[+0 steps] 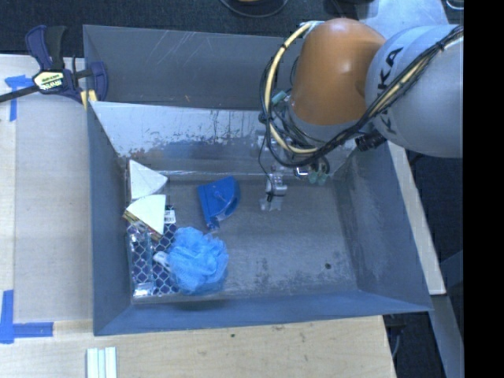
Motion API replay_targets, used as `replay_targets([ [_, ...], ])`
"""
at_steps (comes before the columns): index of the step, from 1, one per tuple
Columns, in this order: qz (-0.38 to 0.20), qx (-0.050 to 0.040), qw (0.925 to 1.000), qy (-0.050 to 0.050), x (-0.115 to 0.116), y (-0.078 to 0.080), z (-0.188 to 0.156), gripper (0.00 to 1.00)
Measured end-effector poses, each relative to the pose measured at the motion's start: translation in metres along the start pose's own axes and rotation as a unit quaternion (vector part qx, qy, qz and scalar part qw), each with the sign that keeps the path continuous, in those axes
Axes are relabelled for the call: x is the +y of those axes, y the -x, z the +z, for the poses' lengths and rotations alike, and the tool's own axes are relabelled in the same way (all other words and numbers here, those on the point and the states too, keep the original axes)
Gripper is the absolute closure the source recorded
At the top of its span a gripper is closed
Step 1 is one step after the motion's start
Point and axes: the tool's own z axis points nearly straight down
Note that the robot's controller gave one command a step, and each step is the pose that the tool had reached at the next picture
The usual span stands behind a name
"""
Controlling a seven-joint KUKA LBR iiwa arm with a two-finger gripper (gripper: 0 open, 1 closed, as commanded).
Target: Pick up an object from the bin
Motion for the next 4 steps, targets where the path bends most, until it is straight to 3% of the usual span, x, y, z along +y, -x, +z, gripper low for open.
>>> replay_targets([
  [1, 0.001, -0.0041, 1.0000, 0.000, 0.000, 0.001, -0.005, 0.00],
  [2, -0.052, -0.0001, 0.9987, 0.000, 0.070, -0.001, 0.082, 0.00],
  [3, -0.050, -0.0052, 0.9987, 0.000, 0.034, 0.000, 0.087, 1.00],
  [4, -0.050, -0.0053, 0.9987, 0.000, 0.034, 0.000, 0.087, 1.00],
])
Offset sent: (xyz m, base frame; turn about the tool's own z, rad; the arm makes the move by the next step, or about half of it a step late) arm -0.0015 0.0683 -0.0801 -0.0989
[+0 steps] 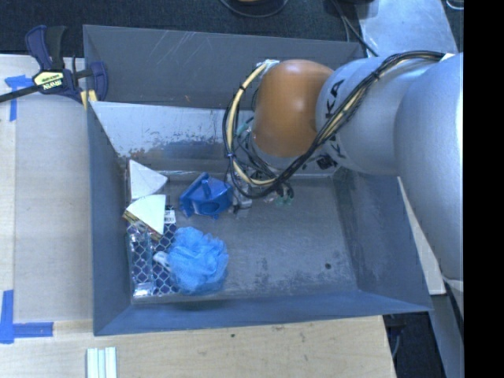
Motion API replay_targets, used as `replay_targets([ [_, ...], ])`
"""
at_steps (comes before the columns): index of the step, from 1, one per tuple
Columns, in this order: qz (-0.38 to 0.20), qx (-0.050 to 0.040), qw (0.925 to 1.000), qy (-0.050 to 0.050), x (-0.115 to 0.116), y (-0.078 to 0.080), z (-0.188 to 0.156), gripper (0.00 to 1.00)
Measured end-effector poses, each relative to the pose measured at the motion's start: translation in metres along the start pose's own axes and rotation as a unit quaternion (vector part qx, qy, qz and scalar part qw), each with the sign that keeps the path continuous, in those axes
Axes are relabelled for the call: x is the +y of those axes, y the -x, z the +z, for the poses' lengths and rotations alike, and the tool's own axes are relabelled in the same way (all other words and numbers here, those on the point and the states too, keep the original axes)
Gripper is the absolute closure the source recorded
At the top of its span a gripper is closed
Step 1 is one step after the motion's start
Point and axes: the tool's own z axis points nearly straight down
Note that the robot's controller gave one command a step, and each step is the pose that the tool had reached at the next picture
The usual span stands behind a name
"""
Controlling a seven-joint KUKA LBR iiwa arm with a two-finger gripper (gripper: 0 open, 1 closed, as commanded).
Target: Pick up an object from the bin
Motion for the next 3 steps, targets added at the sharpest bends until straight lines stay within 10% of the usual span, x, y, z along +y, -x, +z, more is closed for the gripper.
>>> replay_targets([
  [1, -0.061, -0.0037, 0.9981, -0.001, 0.027, 0.014, 0.010, 1.00],
  [2, -0.215, -0.0053, 0.9767, -0.002, 0.045, 0.022, 0.020, 1.00],
  [3, -0.214, -0.0052, 0.9767, -0.002, 0.045, 0.022, 0.020, 0.00],
])
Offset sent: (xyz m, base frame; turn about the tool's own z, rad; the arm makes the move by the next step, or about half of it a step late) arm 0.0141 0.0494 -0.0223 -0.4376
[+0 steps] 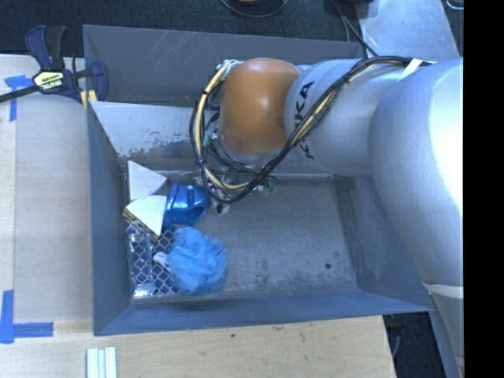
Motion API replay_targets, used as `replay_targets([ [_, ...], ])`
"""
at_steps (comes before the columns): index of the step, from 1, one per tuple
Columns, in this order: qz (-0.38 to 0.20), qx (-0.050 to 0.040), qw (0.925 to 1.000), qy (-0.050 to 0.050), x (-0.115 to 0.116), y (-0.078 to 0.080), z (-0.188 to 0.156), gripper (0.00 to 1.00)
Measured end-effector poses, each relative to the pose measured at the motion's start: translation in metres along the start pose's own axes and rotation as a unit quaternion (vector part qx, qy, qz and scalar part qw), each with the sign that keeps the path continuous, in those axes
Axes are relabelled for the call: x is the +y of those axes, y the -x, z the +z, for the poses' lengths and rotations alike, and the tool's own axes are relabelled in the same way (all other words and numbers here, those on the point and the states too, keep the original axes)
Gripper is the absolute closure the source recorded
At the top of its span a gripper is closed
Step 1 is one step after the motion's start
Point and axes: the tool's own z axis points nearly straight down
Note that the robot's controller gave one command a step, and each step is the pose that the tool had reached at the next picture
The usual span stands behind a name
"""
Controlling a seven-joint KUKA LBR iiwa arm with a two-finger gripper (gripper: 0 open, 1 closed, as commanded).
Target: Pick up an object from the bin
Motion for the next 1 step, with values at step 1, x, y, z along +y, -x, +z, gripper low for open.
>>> replay_targets([
  [1, -0.001, 0.0014, 1.0000, 0.002, 0.0030, -0.0005, 0.0017, 0.00],
])
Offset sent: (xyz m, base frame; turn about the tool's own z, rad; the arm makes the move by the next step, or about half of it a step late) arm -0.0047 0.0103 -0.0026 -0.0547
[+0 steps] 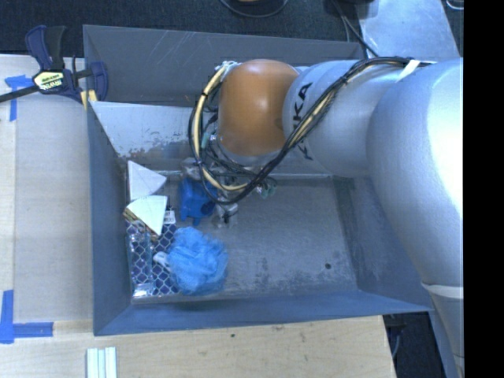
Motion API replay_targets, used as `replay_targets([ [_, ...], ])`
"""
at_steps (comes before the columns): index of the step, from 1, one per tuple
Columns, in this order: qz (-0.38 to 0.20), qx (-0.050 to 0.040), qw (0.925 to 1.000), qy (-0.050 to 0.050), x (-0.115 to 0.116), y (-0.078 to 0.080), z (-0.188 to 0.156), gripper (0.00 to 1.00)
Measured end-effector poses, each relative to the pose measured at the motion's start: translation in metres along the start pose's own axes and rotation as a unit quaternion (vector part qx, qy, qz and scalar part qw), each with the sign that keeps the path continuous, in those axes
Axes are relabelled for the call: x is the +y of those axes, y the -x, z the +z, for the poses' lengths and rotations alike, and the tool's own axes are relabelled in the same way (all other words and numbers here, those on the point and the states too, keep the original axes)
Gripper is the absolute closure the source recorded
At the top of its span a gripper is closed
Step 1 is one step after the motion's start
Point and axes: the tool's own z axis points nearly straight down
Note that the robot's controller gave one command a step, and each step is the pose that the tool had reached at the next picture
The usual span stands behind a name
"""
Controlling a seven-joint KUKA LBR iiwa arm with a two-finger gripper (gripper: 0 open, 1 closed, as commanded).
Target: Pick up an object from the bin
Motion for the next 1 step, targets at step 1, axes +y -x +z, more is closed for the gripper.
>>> replay_targets([
  [1, -0.024, -0.0021, 0.9997, -0.003, 0.0073, 0.0019, 0.0006, 1.00],
])
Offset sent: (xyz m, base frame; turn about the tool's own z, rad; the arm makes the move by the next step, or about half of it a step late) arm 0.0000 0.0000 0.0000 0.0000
